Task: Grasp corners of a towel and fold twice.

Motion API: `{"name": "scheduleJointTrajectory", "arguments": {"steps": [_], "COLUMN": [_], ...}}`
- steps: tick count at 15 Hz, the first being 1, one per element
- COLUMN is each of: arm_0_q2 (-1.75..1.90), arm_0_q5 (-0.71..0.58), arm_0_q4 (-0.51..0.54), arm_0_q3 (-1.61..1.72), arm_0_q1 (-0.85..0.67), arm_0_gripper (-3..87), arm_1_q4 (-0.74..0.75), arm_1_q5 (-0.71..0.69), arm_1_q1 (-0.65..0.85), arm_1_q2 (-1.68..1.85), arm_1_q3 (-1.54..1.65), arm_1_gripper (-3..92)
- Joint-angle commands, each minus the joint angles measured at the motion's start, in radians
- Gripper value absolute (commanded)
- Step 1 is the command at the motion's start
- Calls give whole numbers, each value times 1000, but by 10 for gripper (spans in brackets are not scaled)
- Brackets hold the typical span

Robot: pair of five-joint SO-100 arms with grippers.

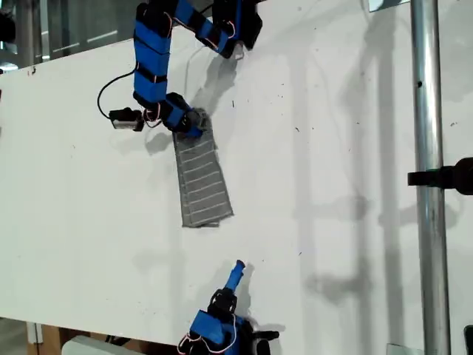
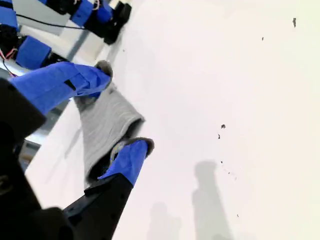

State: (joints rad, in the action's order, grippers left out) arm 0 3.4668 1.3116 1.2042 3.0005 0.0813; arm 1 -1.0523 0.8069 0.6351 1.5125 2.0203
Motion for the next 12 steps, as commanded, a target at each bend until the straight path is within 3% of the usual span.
{"name": "scheduleJointTrajectory", "arguments": {"steps": [1, 8, 9, 12], "arm_0_q2": [5, 5, 5, 5], "arm_0_q5": [12, -8, -8, -12], "arm_0_q4": [6, 2, 2, 2], "arm_0_q3": [-25, -17, -17, -20], "arm_0_q1": [9, 8, 9, 6], "arm_0_gripper": [239, 239, 239, 240], "arm_1_q4": [-86, -676, -712, -630], "arm_1_q5": [0, 379, 391, 373], "arm_1_q1": [-14, -155, -196, -301], "arm_1_q2": [120, 342, 357, 302], "arm_1_q3": [-15, -28, -87, -397], "arm_1_gripper": [29, -2, -2, -2]}}
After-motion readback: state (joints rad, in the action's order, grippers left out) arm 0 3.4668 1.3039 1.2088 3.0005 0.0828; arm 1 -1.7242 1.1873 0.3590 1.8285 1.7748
